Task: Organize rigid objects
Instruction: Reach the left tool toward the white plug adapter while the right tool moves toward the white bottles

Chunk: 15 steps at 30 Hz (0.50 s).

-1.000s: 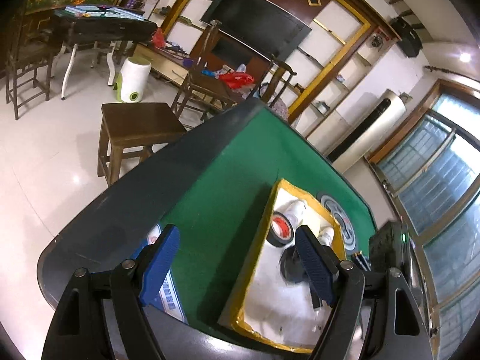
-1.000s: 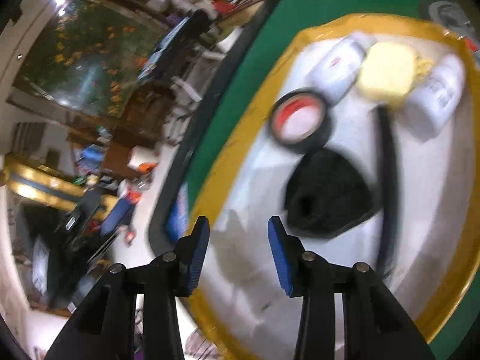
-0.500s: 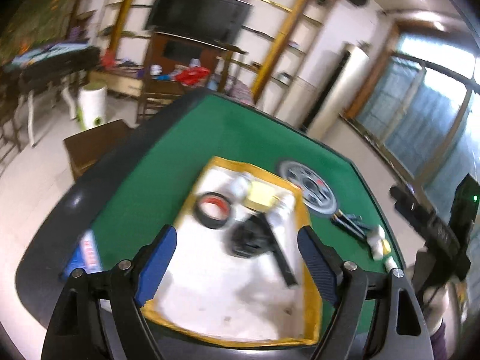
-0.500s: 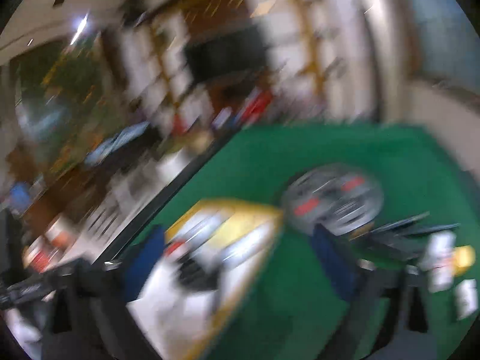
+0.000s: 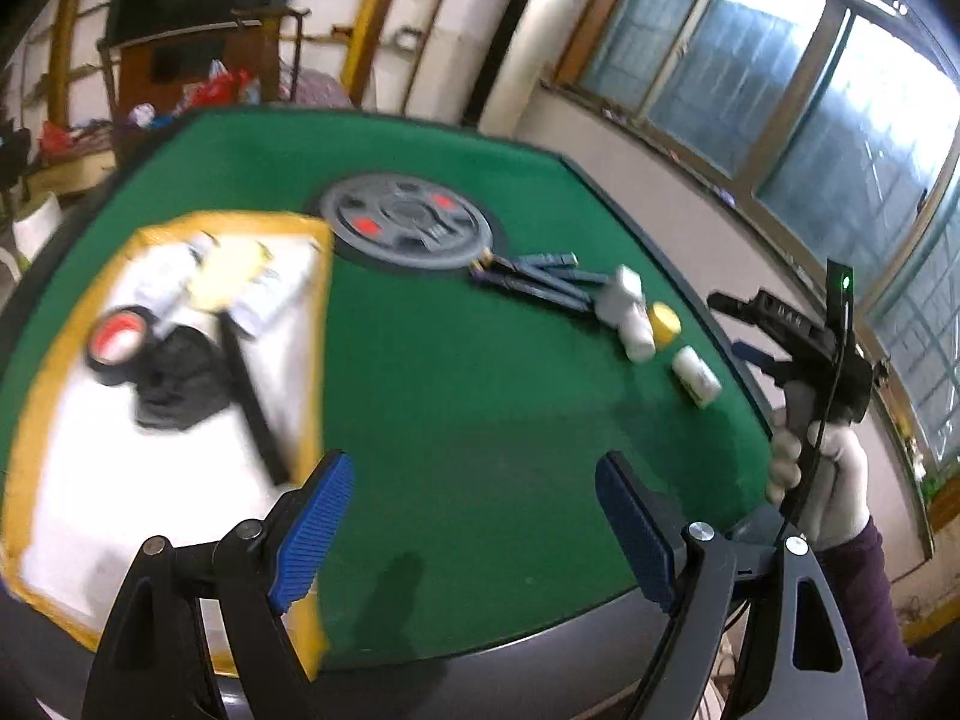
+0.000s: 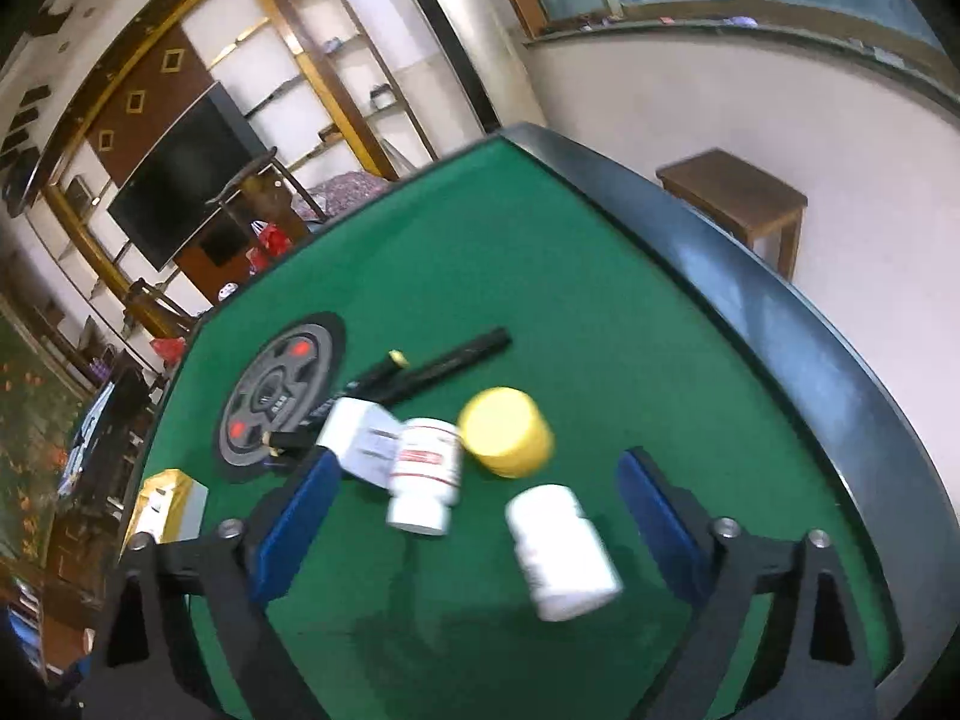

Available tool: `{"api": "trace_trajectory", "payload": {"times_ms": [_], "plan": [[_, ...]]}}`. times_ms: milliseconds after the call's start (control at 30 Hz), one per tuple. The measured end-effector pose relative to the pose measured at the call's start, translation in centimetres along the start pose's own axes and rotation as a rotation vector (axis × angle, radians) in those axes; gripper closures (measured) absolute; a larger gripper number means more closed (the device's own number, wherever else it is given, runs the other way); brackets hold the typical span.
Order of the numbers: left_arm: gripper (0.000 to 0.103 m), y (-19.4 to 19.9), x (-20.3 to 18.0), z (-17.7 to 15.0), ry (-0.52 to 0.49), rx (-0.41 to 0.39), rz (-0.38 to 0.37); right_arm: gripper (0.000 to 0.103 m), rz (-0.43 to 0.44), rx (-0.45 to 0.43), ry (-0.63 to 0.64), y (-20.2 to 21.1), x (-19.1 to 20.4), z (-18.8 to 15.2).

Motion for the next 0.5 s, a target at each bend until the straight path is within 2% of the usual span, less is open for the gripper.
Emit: {"api": "trace_trajectory", "payload": {"times_ms": [67, 167, 267, 367, 500], "plan": [[0.017, -0.8, -0.6, -0.3, -0.009, 0.02, 0.017, 0.017, 0.023, 0.0, 0.0, -0.1, 0.0, 0.2], [0.017, -1.1, -1.3, -0.4, -0.019, 0.031, 0.033, 0.017, 0.054, 0.0, 0.055, -0.6, 1.9, 1.3], [0.017, -1.0, -1.7, -0.5, -0.031, 0.034, 0.046, 0.017, 0.084, 0.026, 0.095, -3.1, 4.7, 2.3], [0.017, -0.9, -1.7, -0.8, -0.036, 0.032, 0.058, 0.017, 0.161, 0.109, 0.086, -6.4, 7.2, 3.1], [0.017, -0.4, -0.7, -0.5, -0.027, 0.023, 0.069, 0.017, 0.256, 0.257, 0.099, -8.9, 10.0, 0.5]]}}
Point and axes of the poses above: each gripper's, at about its wrist camera, not at the fingertips, and y roughly against the way its jaws point, x to its left, z to its top, the point moved 10 cm from there along -y, roughly the way its jaws point, and after that the axes turned 1 degree about -z, right-handed, at the moved point
